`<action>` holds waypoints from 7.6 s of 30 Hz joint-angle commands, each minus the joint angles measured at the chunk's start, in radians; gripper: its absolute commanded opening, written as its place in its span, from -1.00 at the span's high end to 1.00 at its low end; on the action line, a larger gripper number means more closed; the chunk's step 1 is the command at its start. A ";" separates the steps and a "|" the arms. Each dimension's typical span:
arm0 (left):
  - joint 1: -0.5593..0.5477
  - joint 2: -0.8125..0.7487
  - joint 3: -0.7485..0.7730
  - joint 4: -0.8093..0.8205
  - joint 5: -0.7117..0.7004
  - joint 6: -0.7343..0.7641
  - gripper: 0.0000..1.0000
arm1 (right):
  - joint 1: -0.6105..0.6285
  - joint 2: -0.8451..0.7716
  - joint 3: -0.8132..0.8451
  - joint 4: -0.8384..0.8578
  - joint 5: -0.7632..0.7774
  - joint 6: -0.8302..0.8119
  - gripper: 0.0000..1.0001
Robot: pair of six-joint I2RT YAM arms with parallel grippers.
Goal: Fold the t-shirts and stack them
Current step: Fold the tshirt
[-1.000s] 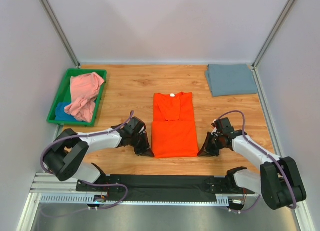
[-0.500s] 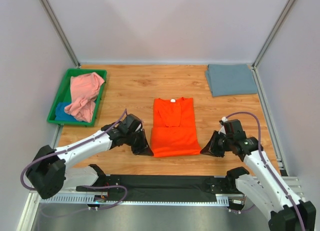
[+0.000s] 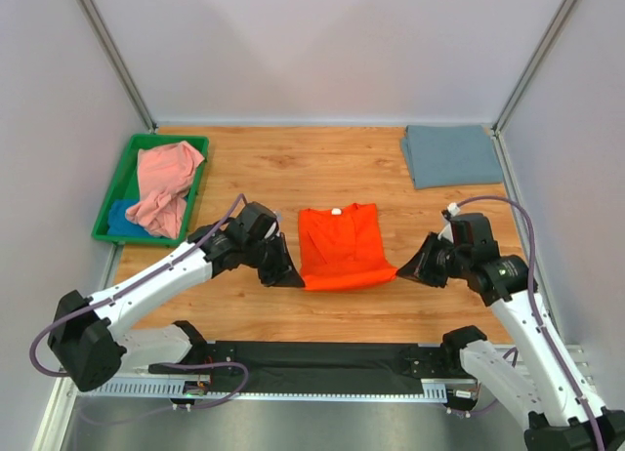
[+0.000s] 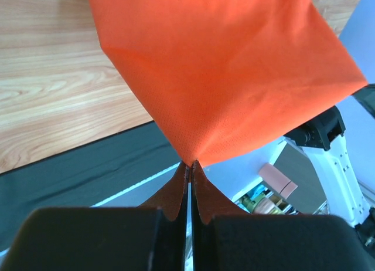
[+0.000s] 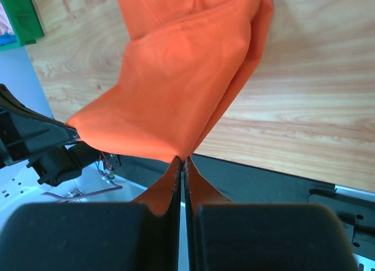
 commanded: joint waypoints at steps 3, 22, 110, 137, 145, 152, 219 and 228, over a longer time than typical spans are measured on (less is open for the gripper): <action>0.033 0.072 0.105 -0.030 -0.003 0.035 1.00 | 0.003 0.146 0.143 0.078 0.059 -0.059 0.99; 0.277 0.466 0.468 0.007 0.051 0.173 1.00 | -0.005 0.660 0.472 0.338 0.087 -0.140 0.99; 0.432 1.205 1.030 0.162 0.275 0.481 0.24 | -0.143 1.157 0.488 0.547 0.007 -0.315 -0.05; 0.449 0.785 0.694 -0.002 0.106 0.461 0.19 | -0.160 1.291 0.717 0.484 -0.216 -0.366 0.00; 0.368 0.854 0.653 0.053 0.177 0.464 0.20 | -0.122 1.182 0.590 0.444 -0.252 -0.433 -0.13; 0.346 0.874 0.547 0.074 0.143 0.481 0.21 | -0.074 1.204 0.473 0.496 -0.240 -0.430 -0.01; 0.506 0.913 0.849 0.219 0.361 0.652 1.00 | -0.114 1.256 0.728 0.529 -0.308 -0.412 0.99; 0.473 0.948 0.898 0.243 0.371 0.619 1.00 | -0.131 1.138 0.604 0.567 -0.248 -0.349 0.99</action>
